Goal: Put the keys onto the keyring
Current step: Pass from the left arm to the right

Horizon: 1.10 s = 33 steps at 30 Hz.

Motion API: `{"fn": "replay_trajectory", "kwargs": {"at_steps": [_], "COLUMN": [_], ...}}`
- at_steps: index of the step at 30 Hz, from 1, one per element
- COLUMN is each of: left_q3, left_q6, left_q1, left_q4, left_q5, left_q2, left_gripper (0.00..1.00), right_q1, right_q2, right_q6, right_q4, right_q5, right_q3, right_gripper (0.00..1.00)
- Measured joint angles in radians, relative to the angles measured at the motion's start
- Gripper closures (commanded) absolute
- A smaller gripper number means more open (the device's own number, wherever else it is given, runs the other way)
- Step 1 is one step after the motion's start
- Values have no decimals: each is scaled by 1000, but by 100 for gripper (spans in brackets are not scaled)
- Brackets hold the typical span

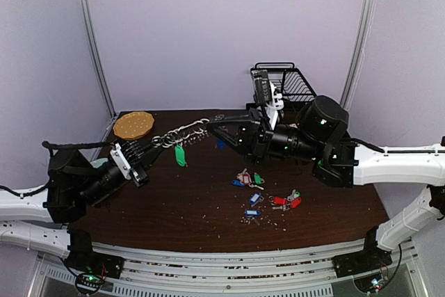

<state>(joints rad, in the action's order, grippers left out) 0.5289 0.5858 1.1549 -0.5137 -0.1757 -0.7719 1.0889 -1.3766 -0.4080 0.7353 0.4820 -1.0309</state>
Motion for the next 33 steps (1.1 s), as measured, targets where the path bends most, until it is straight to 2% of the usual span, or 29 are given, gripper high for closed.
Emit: {"fn": "replay_trajectory", "kwargs": {"at_steps": [5,15,20,21,23,25,27,33], "left_q3": [-19,-30,-30,-30,-28,-19,-1,40], "left_q6": [-4,-2,17,18,17,12,-17,-138], "left_q1": [1,5,6,6,5,6,5,5], "left_q4": [3,43,72,80,98,124,151,238], "left_q5": [-18,-35,-45,-45,-41,-26,2,146], "left_q2": [11,-3,-13,-18,-26,-32,-32,-20], "left_gripper": [100,100,100,90,58,40,29,19], "right_q1": [0,10,12,12,11,7,-2,-21], "right_q2": [15,82,86,87,88,88,88,88], "right_q6": [83,382,503,522,562,594,616,657], "right_q4": [-127,-520,-645,-661,-691,-718,-736,-748], "right_q5": [-21,-122,-171,-178,-190,-202,-212,-213], "right_q3": [-35,-129,-162,-162,-162,-163,-163,-162], "right_gripper": [100,100,100,100,100,100,100,100]}}
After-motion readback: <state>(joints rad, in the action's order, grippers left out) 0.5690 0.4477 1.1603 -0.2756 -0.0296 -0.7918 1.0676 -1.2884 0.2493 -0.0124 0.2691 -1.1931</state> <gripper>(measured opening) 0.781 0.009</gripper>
